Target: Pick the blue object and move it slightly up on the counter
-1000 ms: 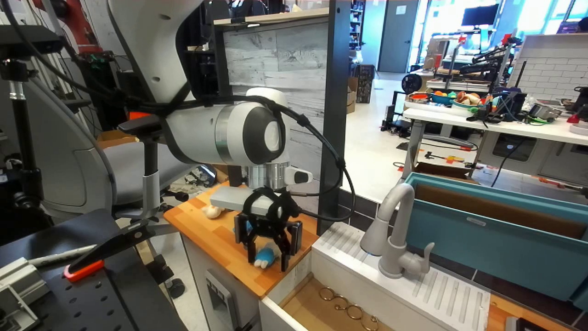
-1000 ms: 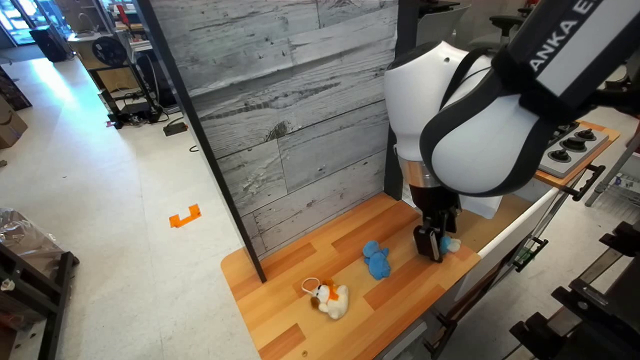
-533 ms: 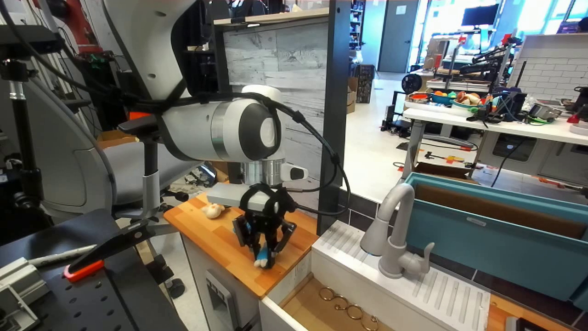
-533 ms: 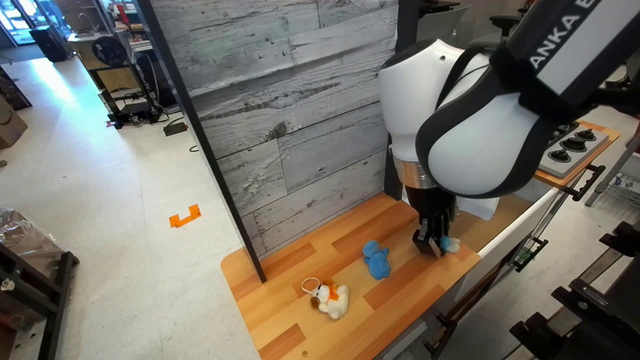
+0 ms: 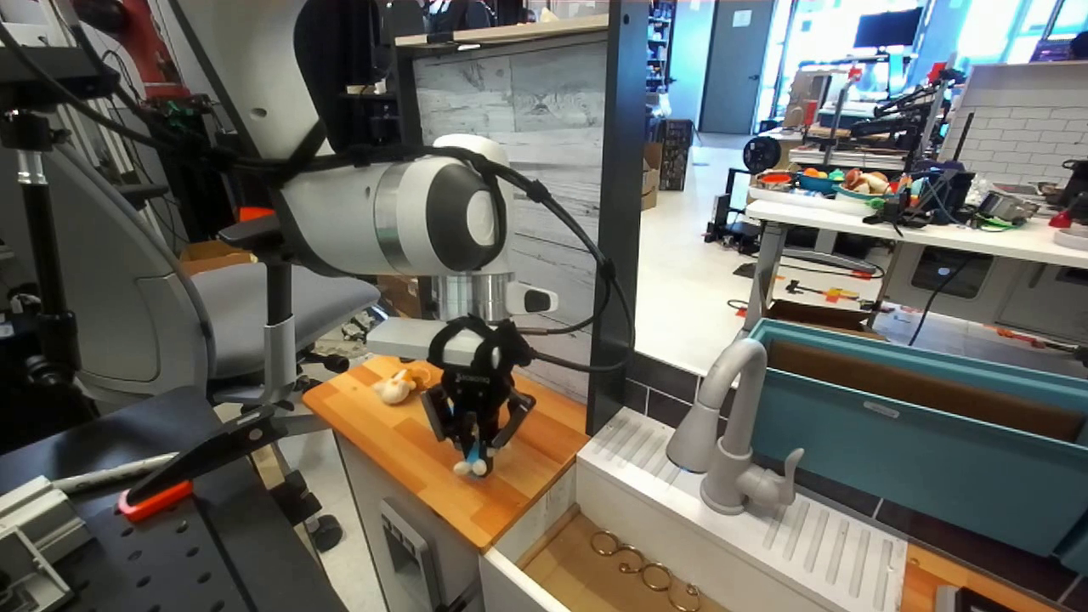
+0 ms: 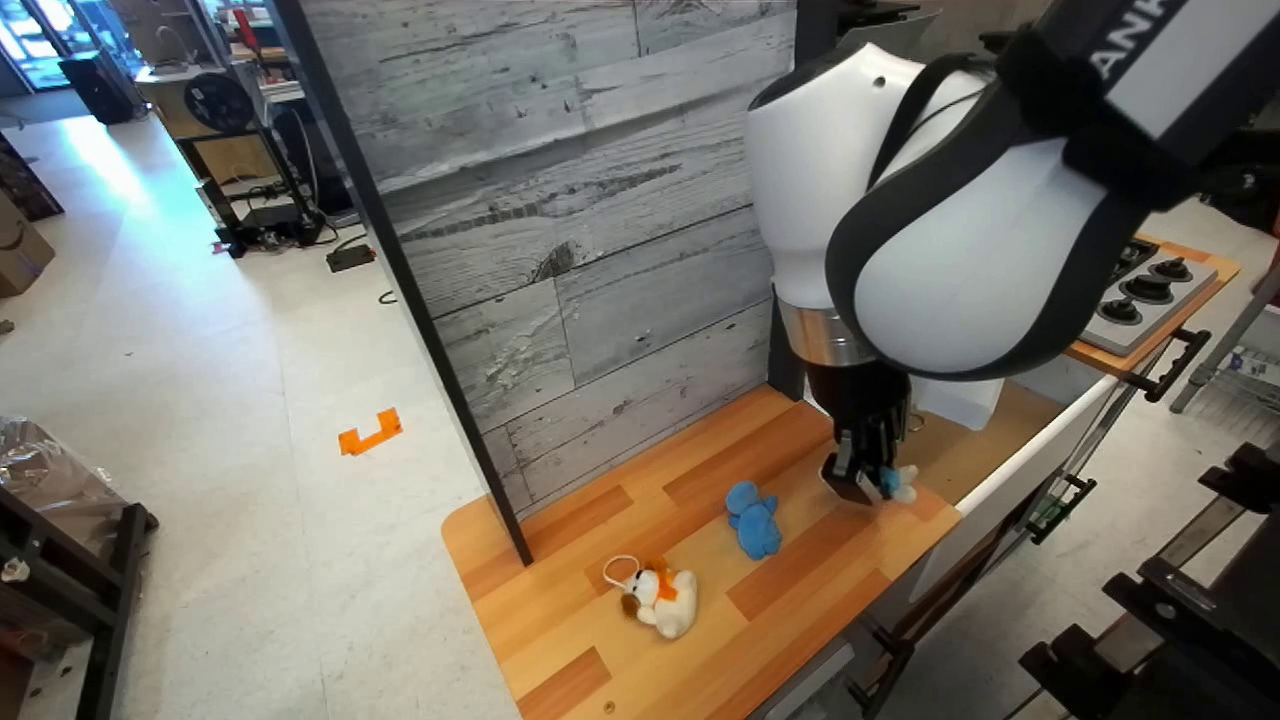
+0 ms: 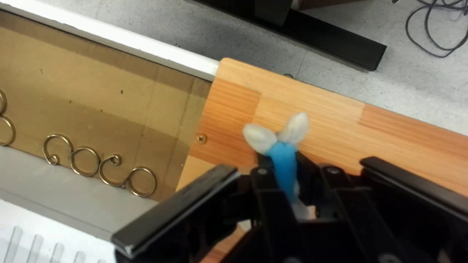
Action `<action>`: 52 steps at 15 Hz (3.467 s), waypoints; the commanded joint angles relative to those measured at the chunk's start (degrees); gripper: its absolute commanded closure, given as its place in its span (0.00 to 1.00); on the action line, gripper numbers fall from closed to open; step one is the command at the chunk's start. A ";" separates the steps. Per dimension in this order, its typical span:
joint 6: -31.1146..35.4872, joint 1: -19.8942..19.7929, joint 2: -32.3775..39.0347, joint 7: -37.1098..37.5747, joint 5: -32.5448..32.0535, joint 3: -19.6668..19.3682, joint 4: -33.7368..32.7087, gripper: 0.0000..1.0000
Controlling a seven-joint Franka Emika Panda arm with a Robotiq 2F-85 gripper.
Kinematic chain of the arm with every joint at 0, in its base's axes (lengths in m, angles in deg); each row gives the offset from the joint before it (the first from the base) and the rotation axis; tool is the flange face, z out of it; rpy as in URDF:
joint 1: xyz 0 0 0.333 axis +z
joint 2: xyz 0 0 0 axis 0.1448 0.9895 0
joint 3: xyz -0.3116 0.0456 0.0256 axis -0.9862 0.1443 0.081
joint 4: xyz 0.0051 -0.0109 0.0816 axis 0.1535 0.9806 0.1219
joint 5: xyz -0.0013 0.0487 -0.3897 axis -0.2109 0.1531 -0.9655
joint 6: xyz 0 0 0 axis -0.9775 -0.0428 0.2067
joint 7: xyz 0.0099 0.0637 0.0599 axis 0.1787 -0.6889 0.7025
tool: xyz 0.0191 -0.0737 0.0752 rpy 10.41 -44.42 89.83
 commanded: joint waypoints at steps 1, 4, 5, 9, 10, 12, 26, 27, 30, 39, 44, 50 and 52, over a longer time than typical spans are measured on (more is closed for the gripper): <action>-1.33 3.06 -3.36 1.60 -0.32 -0.68 0.76 0.97; -0.67 4.76 -3.45 2.05 -1.01 -1.15 -1.36 0.97; -0.90 5.11 -3.23 2.18 -1.05 -1.35 -2.35 0.97; -1.24 4.98 -1.70 2.02 -0.76 -2.24 -6.81 0.97; -1.37 4.79 -1.35 1.86 -0.70 -2.41 -7.73 0.97; -1.58 4.48 -0.45 1.59 -0.64 -2.77 -9.50 0.97; 1.61 5.09 7.73 0.66 -6.66 -6.64 -15.71 0.97; 1.66 5.02 8.25 0.65 -6.89 -6.75 -16.09 0.97; 1.50 5.26 9.58 0.87 -7.23 -7.22 -17.10 0.60; 0.78 4.91 7.16 1.01 -6.37 -6.32 -13.80 0.01; 1.54 2.26 1.68 0.00 -3.86 -3.60 -5.26 0.00; 5.42 -1.93 -11.21 -1.96 -0.67 0.88 12.45 0.00; 6.66 -6.40 -16.64 -5.35 3.78 4.51 18.49 0.00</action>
